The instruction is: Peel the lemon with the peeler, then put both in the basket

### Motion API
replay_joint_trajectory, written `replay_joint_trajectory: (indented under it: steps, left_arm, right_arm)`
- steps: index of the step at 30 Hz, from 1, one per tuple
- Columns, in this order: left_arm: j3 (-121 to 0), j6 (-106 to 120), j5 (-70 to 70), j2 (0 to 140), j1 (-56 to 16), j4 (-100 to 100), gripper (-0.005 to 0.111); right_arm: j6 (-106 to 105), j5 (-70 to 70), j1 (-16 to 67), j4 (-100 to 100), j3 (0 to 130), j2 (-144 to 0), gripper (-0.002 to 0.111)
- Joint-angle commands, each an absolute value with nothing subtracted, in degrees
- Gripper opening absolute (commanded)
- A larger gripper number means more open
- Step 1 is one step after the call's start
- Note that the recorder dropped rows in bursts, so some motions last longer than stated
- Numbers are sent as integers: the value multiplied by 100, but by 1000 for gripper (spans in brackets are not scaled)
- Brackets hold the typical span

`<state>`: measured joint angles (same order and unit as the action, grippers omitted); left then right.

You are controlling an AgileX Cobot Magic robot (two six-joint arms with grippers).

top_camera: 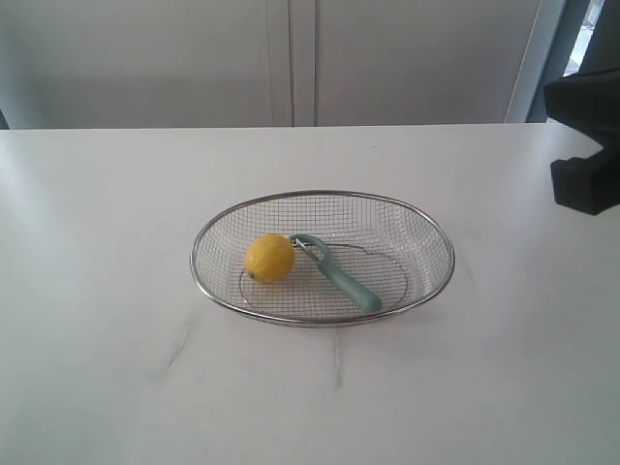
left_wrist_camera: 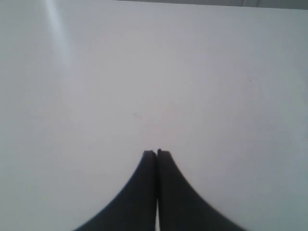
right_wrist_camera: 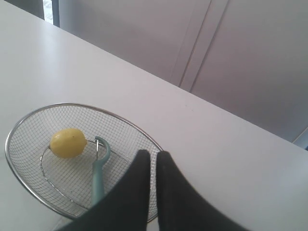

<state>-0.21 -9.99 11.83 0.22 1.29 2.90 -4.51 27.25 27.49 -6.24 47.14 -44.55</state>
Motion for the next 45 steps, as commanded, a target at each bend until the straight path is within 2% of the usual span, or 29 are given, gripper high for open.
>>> replay_joint_trajectory:
  steps: [1,19,21,23,25,29,34,39,45]
  left_arm:
    - [0,-1030,1164,0,49,602,0]
    - [0,-1030,1176,0,-17,425,0]
    - [0,-1030,1176,0,-7,425,0]
    - [0,-1030,1166,0,0,425,0]
    - [0,-1030,1166,0,0,425,0]
    - [0,-1030,1166,0,0,425,0]
    - [0,-1030,1166,0,0,425,0]
    - [0,-1030,1166,0,0,425,0]
    - [0,-1030,1166,0,0,425,0]
  right_arm:
    - [-427,2693,2735,-637,4673,-4409,5]
    - [-427,2711,2668,-575,4673,-4114,5]
    - [-427,2711,2489,-539,4673,-3836,5]
    - [-427,2711,1913,-539,4673,-3298,5]
    - [-427,2700,992,-539,4673,-2409,5]
    - [-427,2689,-271,-539,4673,-1014,5]
    - [-427,2689,-455,-539,4673,-24,5]
    - [-427,2639,-455,-539,4591,0,5]
    - [-427,2639,-459,-486,3782,0,5]
